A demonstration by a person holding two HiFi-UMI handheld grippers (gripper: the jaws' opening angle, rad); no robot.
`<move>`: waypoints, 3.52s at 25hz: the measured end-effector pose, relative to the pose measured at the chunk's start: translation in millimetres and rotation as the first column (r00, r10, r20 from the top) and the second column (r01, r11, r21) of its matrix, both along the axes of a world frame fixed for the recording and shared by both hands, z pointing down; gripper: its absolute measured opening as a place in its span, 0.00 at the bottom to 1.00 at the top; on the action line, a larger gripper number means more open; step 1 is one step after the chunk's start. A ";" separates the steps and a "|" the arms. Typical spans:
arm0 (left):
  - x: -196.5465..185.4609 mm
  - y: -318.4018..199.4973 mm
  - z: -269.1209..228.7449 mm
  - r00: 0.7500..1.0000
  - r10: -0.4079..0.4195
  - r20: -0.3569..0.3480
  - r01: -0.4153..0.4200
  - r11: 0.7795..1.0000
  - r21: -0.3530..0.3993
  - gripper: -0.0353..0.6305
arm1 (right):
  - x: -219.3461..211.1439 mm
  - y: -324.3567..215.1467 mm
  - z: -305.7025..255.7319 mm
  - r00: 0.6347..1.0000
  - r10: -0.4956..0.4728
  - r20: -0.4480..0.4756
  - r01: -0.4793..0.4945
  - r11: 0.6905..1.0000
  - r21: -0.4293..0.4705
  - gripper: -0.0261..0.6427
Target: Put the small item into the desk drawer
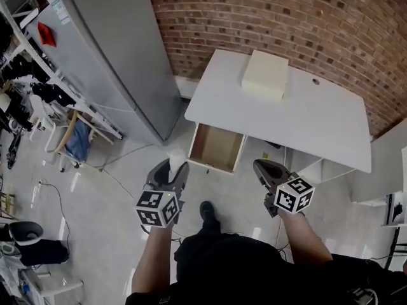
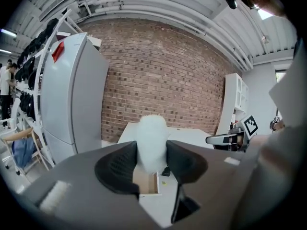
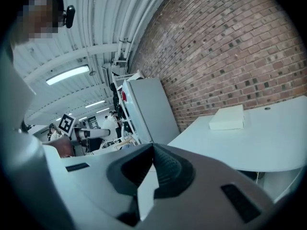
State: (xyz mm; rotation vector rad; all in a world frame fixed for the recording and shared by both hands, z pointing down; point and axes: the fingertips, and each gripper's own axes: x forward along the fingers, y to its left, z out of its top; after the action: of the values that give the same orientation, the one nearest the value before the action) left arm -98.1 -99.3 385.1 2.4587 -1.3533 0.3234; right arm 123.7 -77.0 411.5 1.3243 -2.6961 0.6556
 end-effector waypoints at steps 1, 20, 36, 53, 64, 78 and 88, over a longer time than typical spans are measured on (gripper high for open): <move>-3.0 -12.1 0.3 1.000 0.010 -0.003 -0.010 1.000 0.001 0.33 | -6.8 -10.9 -1.0 1.000 -0.003 -0.010 0.003 1.000 -0.002 0.06; -26.7 -106.1 41.4 0.998 0.037 -0.045 -0.042 0.993 -0.107 0.33 | -59.3 -116.2 13.6 0.999 -0.030 -0.034 0.028 0.998 -0.057 0.06; 43.4 -99.8 77.5 0.998 -0.016 -0.054 0.005 0.980 -0.198 0.33 | -27.4 -115.4 52.3 0.992 -0.123 0.024 0.125 0.984 -0.124 0.06; 49.7 -134.6 212.0 0.996 0.074 -0.057 -0.089 0.927 -0.363 0.33 | -43.4 -150.7 141.2 0.993 -0.115 -0.040 0.098 0.948 -0.303 0.06; 63.0 -154.8 307.2 0.987 0.157 0.039 -0.118 0.864 -0.490 0.33 | -52.1 -162.7 202.2 0.993 -0.117 -0.024 0.099 0.919 -0.381 0.06; 105.4 -168.1 417.6 0.920 0.366 0.143 -0.212 0.769 -0.602 0.33 | -47.5 -167.8 279.3 0.997 -0.076 0.003 0.069 0.889 -0.453 0.06; 125.1 -155.1 479.8 0.803 0.551 0.226 -0.283 0.687 -0.670 0.33 | -35.2 -146.0 306.2 0.999 -0.043 -0.030 0.023 0.875 -0.484 0.06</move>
State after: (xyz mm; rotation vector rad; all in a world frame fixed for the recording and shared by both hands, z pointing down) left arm 27.0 -254.3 864.9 2.1463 -0.5856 1.2527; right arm 88.5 -223.0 717.7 1.1358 -2.2902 1.1878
